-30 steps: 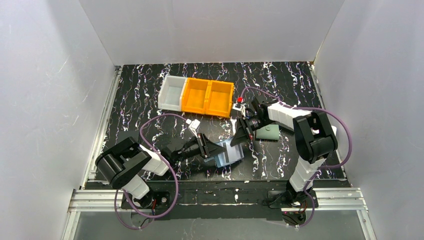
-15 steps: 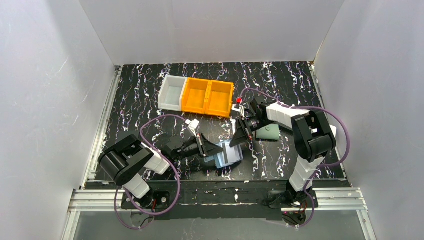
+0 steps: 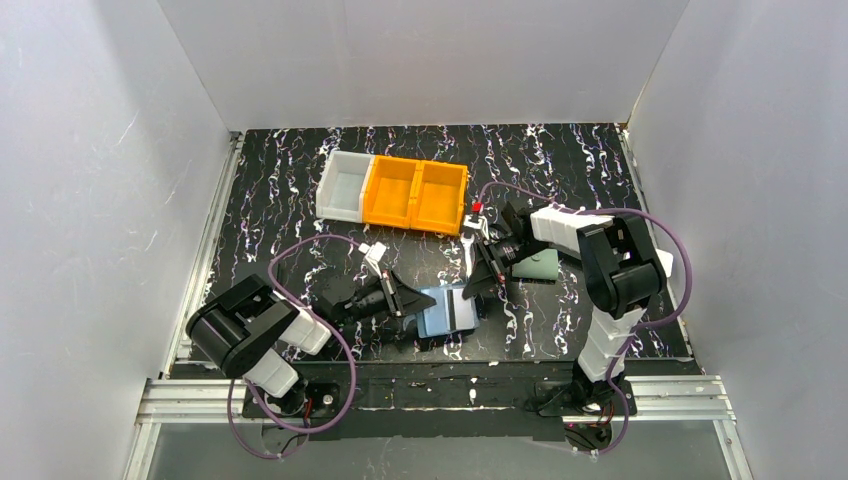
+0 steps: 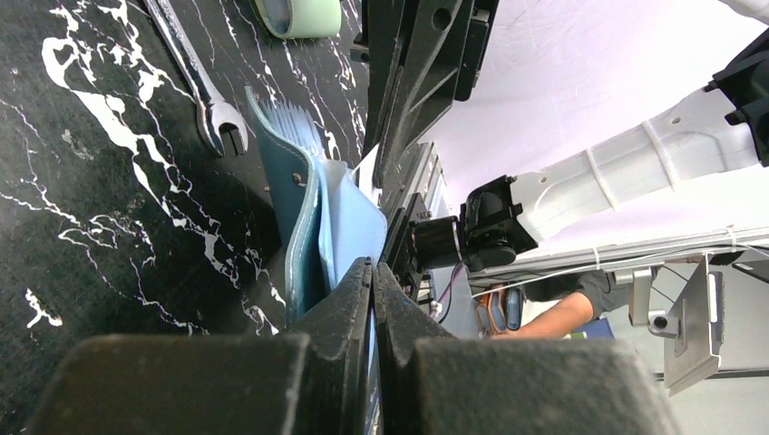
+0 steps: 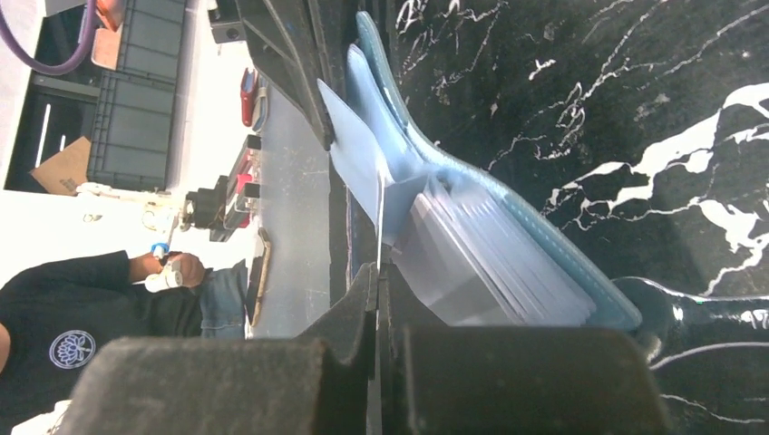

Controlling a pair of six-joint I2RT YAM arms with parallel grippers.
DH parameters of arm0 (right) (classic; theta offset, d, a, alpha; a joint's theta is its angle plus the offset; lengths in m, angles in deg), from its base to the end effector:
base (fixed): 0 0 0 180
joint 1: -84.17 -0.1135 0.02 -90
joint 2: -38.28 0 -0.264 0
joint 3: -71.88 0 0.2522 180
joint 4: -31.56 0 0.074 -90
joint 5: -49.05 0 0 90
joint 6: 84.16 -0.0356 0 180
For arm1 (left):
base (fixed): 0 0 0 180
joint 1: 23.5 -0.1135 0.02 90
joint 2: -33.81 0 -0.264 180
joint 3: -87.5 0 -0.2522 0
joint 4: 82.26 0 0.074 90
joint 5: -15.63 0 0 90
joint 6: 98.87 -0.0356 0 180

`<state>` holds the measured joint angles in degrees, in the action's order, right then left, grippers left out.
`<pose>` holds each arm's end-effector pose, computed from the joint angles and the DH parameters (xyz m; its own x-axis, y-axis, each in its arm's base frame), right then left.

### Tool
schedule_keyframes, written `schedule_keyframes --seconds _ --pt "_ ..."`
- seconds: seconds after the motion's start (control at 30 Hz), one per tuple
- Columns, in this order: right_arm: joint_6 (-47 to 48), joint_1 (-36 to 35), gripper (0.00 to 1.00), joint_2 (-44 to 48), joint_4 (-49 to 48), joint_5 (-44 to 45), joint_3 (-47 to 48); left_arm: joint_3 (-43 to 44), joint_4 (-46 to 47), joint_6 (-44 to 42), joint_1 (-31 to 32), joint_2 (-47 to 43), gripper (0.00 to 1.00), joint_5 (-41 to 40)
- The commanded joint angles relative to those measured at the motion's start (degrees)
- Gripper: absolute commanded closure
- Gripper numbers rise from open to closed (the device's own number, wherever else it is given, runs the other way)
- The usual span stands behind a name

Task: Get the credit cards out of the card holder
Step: Remove the credit card from the card holder.

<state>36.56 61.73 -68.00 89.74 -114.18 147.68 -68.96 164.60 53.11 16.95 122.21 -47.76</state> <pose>0.2766 0.1511 0.1547 -0.7275 -0.4599 -0.5091 -0.5845 0.0270 0.8109 0.1613 -0.1585 0.1528 -0.8003 -0.3549 -0.4833 0.4560 0.1632 -0.8749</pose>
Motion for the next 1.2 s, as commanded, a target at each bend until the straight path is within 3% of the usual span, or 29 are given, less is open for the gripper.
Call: schedule_keyframes --seconds 0.0,0.2,0.37,0.57,0.67,0.83,0.9,1.07,1.17 --pt "4.5 0.4 0.99 -0.8 5.2 4.0 3.0 -2.2 2.0 0.1 -1.3 -0.3 1.00 -1.1" --pt "5.7 2.9 0.99 1.1 5.2 11.9 2.9 -4.1 -0.8 3.1 -2.6 5.3 1.00 -5.8" --pt "4.5 2.9 0.99 2.9 3.1 12.8 2.0 -4.6 -3.3 6.0 -2.7 8.4 1.00 -9.4" --pt "5.8 3.1 0.99 2.7 4.1 12.4 2.4 -7.3 -16.2 7.6 -2.7 -1.5 1.00 -13.0" --pt "6.7 3.1 0.99 2.9 4.9 12.2 2.8 -6.7 -32.2 6.5 -2.8 -14.8 1.00 -14.5" --pt "7.7 3.6 0.99 4.3 5.5 12.4 2.9 1.2 -72.1 1.3 -2.9 -34.4 1.00 -22.5" --pt "8.2 3.6 0.99 5.0 5.6 12.3 2.8 4.7 -86.9 0.9 -3.0 -38.6 0.85 -26.6" --pt "10.5 3.6 0.99 7.2 6.8 12.5 3.0 7.9 -95.6 -1.4 -3.3 -41.2 0.58 -27.4" --pt "11.7 3.6 0.99 8.8 7.1 13.2 2.9 9.7 -99.2 -1.4 -3.3 -41.0 0.54 -28.1"
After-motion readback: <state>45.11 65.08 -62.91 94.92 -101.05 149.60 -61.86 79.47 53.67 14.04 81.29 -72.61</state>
